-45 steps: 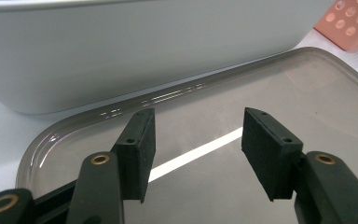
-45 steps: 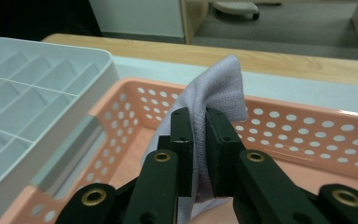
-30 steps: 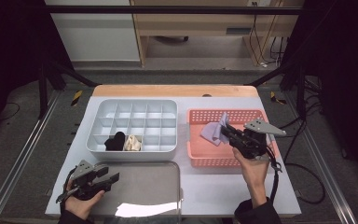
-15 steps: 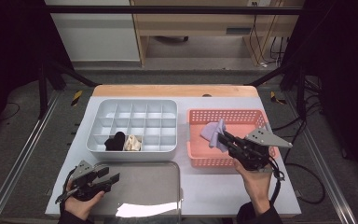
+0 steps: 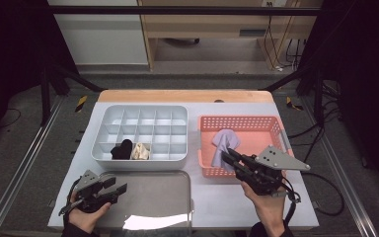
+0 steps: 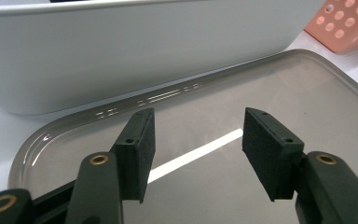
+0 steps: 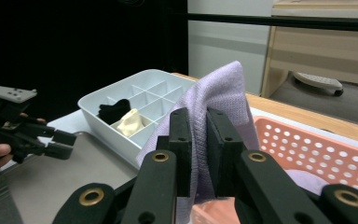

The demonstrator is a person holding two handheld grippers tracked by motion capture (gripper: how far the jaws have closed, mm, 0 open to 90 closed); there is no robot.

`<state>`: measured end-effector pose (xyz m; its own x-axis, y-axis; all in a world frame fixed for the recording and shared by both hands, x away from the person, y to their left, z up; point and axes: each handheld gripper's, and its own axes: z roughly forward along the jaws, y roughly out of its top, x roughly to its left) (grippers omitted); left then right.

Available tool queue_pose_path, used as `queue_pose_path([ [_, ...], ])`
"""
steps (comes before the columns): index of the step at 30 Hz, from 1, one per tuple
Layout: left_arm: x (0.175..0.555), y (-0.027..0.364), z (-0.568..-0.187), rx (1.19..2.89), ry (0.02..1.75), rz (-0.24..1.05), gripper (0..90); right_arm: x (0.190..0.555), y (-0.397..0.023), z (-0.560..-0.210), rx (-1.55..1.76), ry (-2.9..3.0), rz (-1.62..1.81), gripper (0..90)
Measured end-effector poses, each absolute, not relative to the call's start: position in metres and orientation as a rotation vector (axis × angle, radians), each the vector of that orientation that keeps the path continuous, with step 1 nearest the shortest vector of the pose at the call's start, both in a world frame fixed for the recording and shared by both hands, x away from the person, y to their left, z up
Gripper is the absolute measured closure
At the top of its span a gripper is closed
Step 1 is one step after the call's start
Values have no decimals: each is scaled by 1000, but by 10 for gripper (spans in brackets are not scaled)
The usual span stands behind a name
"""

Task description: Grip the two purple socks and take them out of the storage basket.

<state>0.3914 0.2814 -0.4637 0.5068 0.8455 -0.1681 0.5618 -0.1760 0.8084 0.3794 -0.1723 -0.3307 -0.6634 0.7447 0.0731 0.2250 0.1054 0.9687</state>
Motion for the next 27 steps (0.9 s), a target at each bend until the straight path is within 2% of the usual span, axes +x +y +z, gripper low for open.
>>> queue_pose_path([
  [23,388,283,-459,1827,1174,440,434,355,-171,-361,960,2076,1605,817],
  [27,388,285,-457,1815,1186,447,401,354,-172,-368,973,2100,1601,817],
])
